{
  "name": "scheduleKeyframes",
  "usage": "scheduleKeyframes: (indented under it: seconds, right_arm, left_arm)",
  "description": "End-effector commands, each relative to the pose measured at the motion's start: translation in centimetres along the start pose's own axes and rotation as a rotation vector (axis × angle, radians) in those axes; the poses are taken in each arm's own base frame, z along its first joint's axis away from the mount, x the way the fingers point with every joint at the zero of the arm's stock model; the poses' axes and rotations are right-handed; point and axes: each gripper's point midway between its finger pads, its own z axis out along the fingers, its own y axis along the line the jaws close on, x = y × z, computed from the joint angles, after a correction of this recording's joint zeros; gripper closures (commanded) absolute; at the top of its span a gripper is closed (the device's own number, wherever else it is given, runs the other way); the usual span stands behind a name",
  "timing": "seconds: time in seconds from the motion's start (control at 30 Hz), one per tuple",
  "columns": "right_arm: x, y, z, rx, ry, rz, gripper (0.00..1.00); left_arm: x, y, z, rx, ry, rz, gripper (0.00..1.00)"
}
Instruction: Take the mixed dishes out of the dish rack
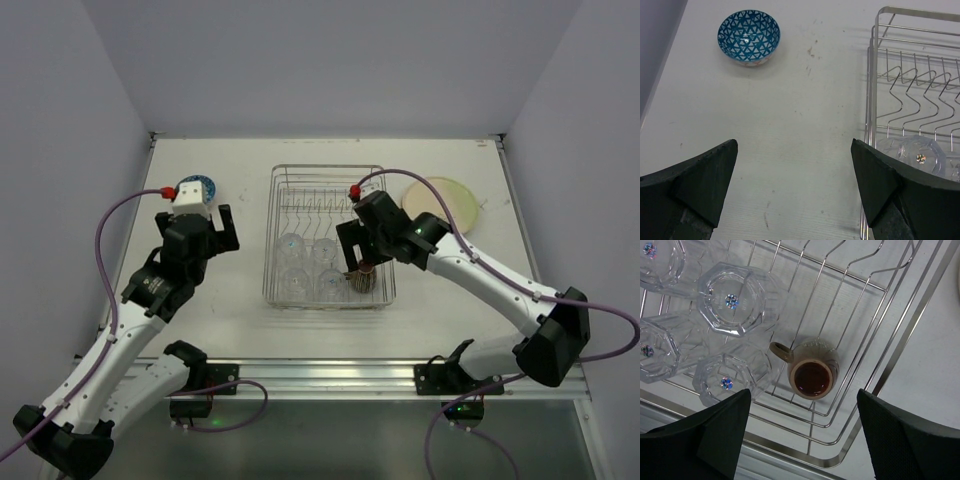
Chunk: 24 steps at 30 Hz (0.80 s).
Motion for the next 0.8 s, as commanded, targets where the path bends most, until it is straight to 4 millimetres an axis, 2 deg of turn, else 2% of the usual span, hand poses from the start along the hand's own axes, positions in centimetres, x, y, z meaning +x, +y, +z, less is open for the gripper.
scheduleKeyframes:
  seconds: [0.0,0.33,0.57,0.77]
  right_arm:
    - [0.8,-0.4,0.8,0.040,0.036,-0.051,0.12]
    - [2.7,-0.7,3.5,0.099,0.136,-0.081,0.16]
    - [3.9,-1.0,5.6,0.137,0.191,-0.092,0.23]
    - [4.6,-1.2,6.0,0.150,0.216,-0.093,0.28]
  left_arm:
    - [-0.5,-0.3,0.2,0.011,-0.018,-0.017,0.00]
    - [-0.5,-0.4,0.2,0.019,-0.016,-0.014,0.00]
    - [-0.2,-0.4,0.3,0.021,-0.009,-0.010,0.00]
    - [-0.2,-0.5,0.3,0.026,-0.008,-0.010,0.00]
